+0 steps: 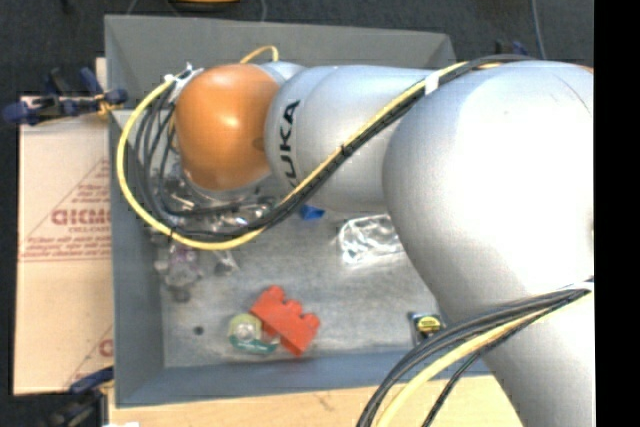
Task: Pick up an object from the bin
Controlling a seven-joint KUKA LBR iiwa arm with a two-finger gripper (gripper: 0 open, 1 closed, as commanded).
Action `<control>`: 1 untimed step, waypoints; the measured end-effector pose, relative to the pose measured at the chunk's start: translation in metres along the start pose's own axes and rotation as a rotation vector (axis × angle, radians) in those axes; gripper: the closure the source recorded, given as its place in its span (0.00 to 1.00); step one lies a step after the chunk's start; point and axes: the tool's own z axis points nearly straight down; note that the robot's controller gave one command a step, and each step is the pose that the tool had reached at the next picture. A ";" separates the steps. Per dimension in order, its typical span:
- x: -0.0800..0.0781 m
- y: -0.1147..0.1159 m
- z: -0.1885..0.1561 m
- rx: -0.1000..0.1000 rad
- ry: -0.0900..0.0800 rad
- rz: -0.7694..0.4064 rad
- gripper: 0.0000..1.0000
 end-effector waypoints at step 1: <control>-0.002 0.003 -0.001 -0.004 -0.005 0.001 1.00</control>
Offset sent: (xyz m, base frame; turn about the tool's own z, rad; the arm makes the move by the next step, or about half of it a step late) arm 0.0000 0.0000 0.0000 0.0000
